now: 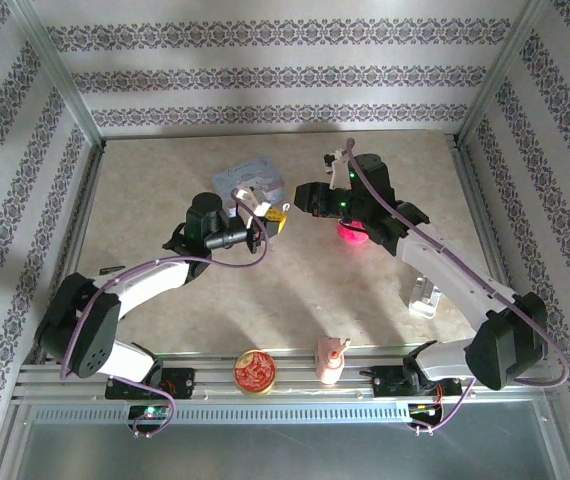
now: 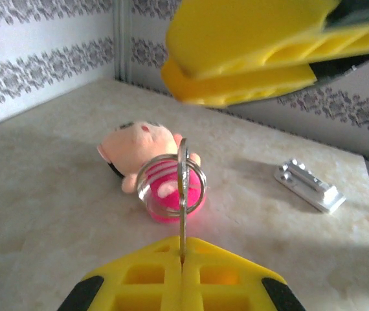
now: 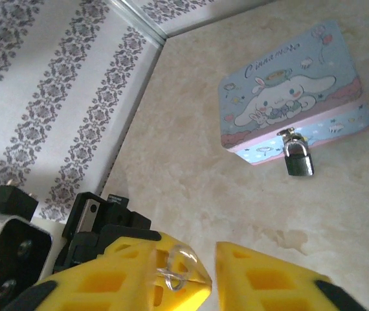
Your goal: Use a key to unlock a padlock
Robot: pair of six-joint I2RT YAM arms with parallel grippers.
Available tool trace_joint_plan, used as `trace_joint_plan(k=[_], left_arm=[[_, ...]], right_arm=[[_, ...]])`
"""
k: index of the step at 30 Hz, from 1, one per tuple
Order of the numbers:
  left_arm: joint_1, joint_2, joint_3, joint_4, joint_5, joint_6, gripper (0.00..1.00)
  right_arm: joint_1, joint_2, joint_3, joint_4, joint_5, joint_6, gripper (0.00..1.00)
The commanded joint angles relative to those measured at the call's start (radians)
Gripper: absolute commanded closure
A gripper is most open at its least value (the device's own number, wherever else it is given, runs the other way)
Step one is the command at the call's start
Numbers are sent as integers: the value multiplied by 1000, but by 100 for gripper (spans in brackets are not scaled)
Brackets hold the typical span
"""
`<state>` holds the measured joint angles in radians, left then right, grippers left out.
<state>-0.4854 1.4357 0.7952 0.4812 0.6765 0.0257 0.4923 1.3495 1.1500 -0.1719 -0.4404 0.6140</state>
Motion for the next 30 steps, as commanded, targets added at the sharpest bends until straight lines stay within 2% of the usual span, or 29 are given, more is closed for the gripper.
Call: trace_joint_plan(k=[1, 3, 8, 14, 22, 30], left_arm=[[-10, -33, 49, -308, 79, 74, 100], [-10, -46, 61, -367, 105, 91, 100], [-9, -76, 86, -466, 142, 131, 100], [-9, -96, 102, -513, 157, 159, 100], [-9, -99, 99, -478, 188, 142, 100], [-3, -105, 102, -467, 195, 133, 100]], right_arm=[[-12, -24, -14, 26, -104, -106, 61], [-17, -23, -13, 24, -163, -155, 56], [-20, -15, -12, 5, -308, -283, 56], [-18, 11, -30, -21, -392, -342, 56], [-15, 38, -67, -37, -421, -361, 56], [-8, 53, -83, -43, -434, -371, 61]])
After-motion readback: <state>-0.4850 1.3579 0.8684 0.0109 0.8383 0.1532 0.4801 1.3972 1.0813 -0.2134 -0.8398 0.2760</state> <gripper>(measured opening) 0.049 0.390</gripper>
